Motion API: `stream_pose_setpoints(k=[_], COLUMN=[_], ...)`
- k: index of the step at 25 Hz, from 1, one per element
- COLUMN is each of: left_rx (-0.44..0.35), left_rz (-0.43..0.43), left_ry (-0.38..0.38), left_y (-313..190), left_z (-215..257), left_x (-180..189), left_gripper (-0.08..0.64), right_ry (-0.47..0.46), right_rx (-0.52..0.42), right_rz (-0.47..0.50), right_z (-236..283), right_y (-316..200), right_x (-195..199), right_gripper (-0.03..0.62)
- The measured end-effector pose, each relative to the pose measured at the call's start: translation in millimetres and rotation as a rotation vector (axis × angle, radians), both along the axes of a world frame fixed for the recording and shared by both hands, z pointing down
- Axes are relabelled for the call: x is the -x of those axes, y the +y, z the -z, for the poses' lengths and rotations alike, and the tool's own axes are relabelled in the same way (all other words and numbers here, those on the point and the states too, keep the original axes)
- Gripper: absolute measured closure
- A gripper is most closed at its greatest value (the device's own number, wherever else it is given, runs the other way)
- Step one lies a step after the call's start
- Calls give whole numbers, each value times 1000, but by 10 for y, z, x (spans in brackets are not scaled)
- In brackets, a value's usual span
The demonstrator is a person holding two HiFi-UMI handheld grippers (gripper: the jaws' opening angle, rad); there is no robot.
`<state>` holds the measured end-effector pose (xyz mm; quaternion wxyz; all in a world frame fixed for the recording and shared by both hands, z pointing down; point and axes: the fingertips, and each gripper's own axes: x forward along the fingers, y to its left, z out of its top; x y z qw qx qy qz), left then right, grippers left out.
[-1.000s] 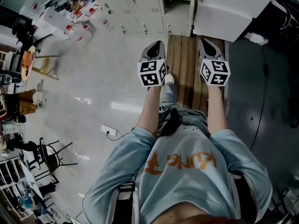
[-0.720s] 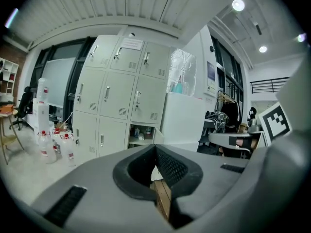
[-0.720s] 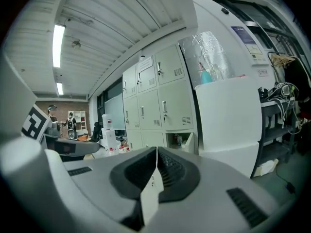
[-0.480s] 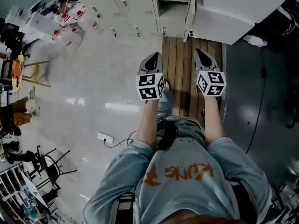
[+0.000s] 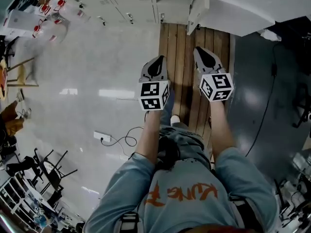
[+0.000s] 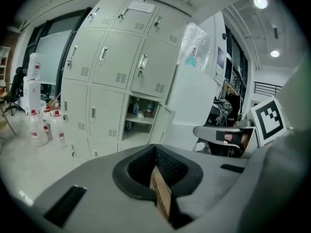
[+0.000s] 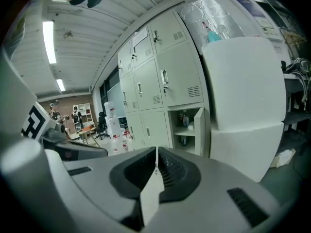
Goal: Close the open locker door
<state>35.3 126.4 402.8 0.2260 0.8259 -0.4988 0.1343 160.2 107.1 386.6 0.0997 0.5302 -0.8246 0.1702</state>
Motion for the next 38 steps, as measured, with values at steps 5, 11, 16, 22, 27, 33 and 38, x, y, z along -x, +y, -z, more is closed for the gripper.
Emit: stream_pose_setpoints(k=[5, 11, 16, 22, 27, 33, 38], left_rx=[33, 85, 92, 83, 70, 42, 40], left_rz=[-56, -61, -86, -159, -200, -242, -261], left_ry=[-16, -2, 18, 21, 29, 70, 72], left_y=[-301, -636, -924, -1171, -1391, -1632, -1676], left_z=[-418, -857, -1060, -1248, -1399, -1379, -1435], left_x=[-171, -250, -348, -501, -594, -794, -849], left_gripper=[538, 538, 538, 538, 538, 538, 538], right_ry=[15, 54, 47, 41, 63, 80, 104], right_rx=[57, 95, 100, 104, 108, 103, 92], right_rz=[-28, -32, -39, -39, -31, -61, -32], right_z=[-495, -882, -1115, -1356, -1543, -1659, -1697], right_y=[-266, -543, -812, -1105, -1309, -1502, -1604], right_x=[-147, -286, -370, -435, -452, -588, -615], right_gripper=[561, 560, 560, 504, 482, 469, 443])
